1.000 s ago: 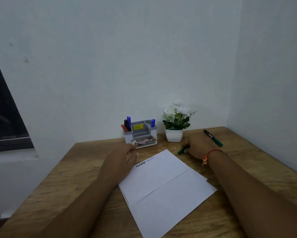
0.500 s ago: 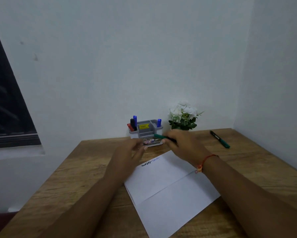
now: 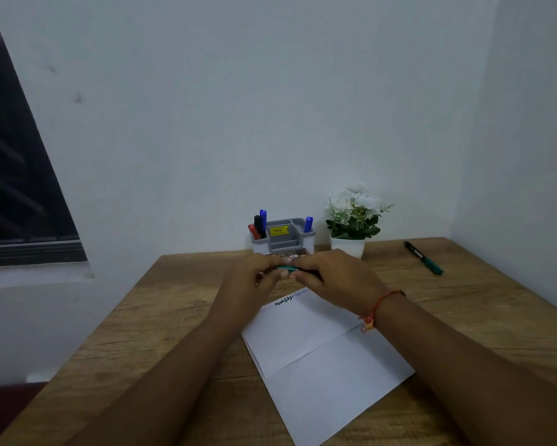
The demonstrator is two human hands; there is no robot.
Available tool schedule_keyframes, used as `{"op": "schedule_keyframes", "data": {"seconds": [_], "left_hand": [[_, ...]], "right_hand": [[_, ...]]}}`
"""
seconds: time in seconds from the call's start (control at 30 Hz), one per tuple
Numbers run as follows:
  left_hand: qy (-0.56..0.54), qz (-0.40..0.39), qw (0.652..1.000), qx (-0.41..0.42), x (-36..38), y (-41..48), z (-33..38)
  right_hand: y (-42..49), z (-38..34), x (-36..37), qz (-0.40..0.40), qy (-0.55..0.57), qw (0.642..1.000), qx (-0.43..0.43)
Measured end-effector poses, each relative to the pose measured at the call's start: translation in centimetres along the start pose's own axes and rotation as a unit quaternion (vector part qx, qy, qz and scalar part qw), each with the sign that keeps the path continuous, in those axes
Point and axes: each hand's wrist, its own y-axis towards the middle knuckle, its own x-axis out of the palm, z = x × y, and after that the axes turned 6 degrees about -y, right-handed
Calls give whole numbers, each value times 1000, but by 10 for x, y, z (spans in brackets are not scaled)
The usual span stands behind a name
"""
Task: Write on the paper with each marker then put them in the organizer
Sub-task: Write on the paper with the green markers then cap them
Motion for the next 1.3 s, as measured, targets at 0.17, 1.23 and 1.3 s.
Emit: {"op": "schedule_keyframes", "data": {"seconds": [0.17, 1.23, 1.3], "left_hand": [[10, -10, 998, -62, -4, 2, -5], [121, -29, 967, -223, -10, 3, -45], [120, -31, 967, -223, -10, 3, -48]], "right_hand": [[2, 0, 7, -32, 18, 999, 35], [-2, 5, 20, 24, 475, 808, 348], [-2, 7, 20, 27, 460, 817, 346]]}}
